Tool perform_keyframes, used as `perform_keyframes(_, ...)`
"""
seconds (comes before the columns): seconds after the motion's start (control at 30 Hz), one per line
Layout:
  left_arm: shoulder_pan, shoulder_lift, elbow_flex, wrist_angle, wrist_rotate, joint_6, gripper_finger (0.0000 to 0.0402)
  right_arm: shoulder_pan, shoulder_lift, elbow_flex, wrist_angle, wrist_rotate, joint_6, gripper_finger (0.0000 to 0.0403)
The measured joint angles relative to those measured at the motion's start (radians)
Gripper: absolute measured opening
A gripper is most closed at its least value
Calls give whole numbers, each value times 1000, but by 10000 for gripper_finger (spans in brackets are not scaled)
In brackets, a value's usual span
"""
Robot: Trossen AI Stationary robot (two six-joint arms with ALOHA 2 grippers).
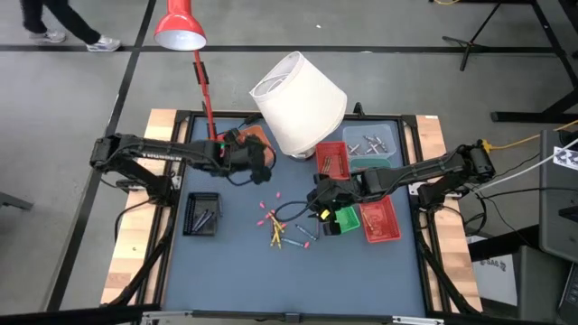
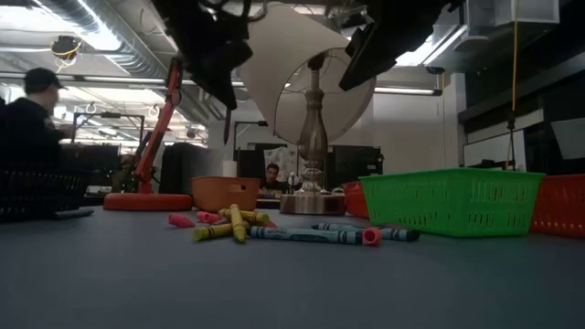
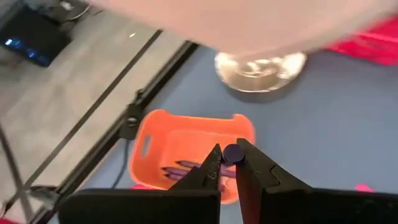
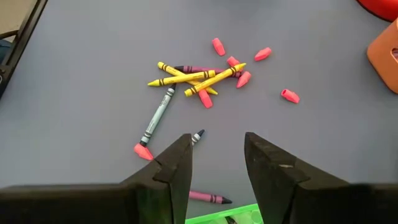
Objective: Sort crayons
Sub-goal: Put the violet crayon into the orange bin
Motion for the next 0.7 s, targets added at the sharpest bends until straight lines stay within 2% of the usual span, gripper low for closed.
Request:
perform_keyframes(0.3,127,0,0,0,2,1,12,0,0,0,0,0,0,145)
perform_keyframes(0.5,160,0,0,0,11,1,46,0,0,0,-9,0,0,145)
perform_keyframes(0.7,174,0,0,0,12,-7,73,0,0,0,-133,0,0,145)
